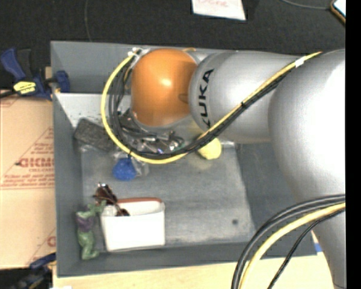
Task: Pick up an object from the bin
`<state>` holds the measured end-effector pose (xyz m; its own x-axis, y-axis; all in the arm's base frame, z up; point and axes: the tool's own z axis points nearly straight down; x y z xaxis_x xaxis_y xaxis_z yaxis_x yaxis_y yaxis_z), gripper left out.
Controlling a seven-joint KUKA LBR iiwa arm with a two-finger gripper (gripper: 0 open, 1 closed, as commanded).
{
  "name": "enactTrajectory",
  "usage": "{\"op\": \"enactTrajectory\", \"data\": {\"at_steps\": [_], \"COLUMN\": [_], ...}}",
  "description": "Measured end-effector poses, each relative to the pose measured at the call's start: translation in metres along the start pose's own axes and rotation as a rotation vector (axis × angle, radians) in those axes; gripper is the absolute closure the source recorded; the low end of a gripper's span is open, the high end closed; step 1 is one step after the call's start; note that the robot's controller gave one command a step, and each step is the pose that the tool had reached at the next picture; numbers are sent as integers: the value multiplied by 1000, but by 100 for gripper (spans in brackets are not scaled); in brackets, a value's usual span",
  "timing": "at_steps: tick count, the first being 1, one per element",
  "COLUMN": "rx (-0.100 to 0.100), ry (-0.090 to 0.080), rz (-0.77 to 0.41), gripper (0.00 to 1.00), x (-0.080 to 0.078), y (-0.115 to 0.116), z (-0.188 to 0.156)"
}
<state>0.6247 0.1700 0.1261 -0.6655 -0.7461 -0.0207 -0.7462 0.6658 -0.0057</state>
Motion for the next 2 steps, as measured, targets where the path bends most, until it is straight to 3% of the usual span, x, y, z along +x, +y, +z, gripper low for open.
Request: {"op": "enactTrajectory", "data": {"at_steps": [2], "rx": [4], "ry": [-8], "rz": [6], "gripper": [100], "x": [-2], "y": [-2], "z": [-23]}}
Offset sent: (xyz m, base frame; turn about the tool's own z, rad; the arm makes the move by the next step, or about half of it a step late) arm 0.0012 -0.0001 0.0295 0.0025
